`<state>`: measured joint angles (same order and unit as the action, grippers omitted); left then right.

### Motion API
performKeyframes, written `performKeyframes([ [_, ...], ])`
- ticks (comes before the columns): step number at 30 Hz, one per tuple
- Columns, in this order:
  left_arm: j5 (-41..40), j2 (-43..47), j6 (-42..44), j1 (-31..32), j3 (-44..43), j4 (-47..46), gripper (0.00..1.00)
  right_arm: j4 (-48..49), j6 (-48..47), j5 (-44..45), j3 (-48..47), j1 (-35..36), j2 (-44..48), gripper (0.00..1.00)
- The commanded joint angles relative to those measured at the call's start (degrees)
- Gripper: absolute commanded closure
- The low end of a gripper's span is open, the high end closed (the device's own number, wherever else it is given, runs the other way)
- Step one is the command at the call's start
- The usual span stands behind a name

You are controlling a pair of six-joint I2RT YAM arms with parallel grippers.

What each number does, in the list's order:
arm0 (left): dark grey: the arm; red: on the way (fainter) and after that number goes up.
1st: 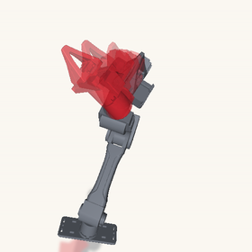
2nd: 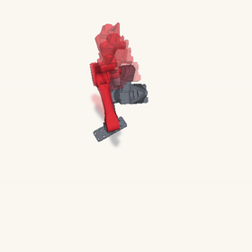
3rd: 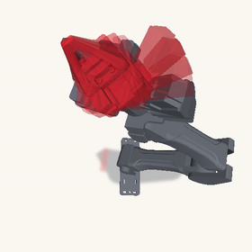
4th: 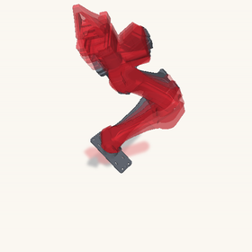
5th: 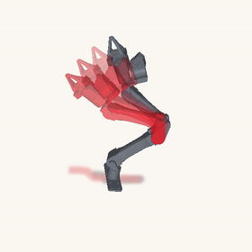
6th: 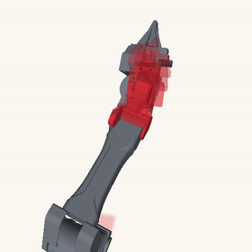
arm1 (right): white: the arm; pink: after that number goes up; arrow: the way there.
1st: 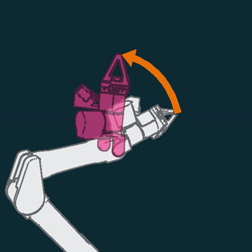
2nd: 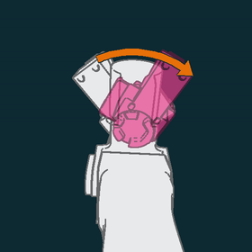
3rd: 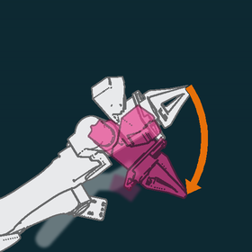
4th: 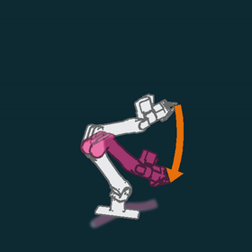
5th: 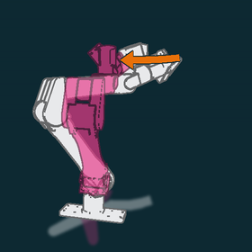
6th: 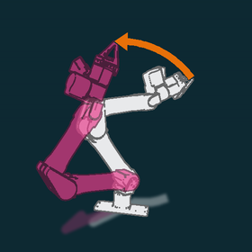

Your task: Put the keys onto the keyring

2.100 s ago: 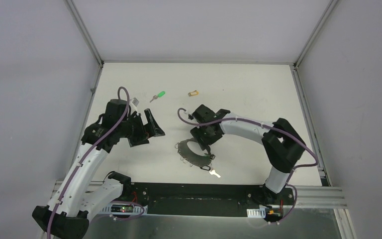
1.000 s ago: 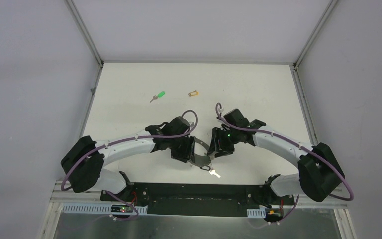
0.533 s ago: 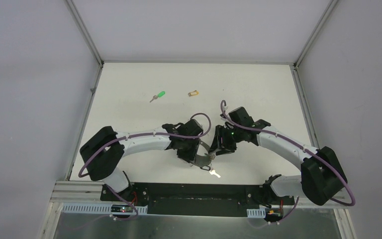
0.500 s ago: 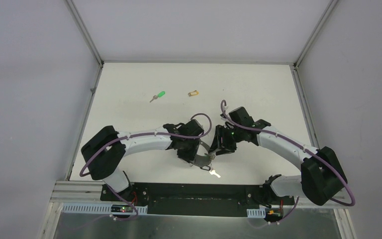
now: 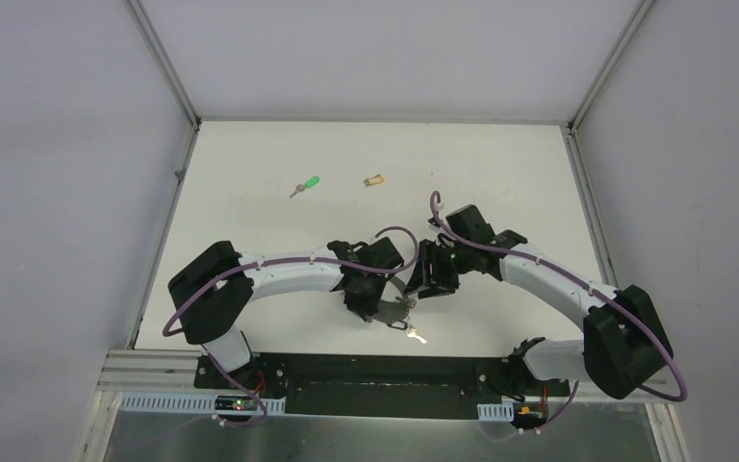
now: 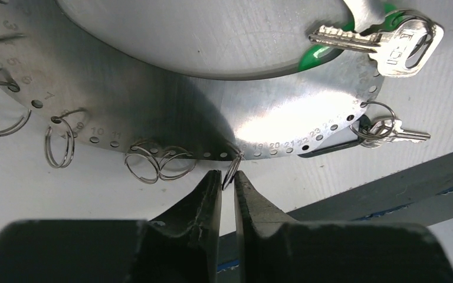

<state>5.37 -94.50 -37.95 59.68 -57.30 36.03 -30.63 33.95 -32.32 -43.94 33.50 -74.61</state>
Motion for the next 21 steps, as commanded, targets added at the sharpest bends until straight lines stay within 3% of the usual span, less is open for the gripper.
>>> performKeyframes([
  [1,-2.40,0.26,0.58,0.69,-1.45,1.76,0.89,1.63,-1.12,-1.15,-0.44,-0.58,2.16,0.52],
  [4,-2.93,1.51,1.37,0.79,-1.65,2.16,1.00,1.78,-2.46,-1.78,-0.66,-0.69,2.51,0.51],
  [13,-4.65,15.14,11.78,0.88,-6.19,5.44,1.00,9.12,-11.00,-5.71,-1.15,-0.71,11.20,0.41],
  [21,3.69,23.34,28.63,0.88,-11.06,6.25,1.00,35.29,-19.66,-12.80,6.56,-0.71,22.86,0.35],
])
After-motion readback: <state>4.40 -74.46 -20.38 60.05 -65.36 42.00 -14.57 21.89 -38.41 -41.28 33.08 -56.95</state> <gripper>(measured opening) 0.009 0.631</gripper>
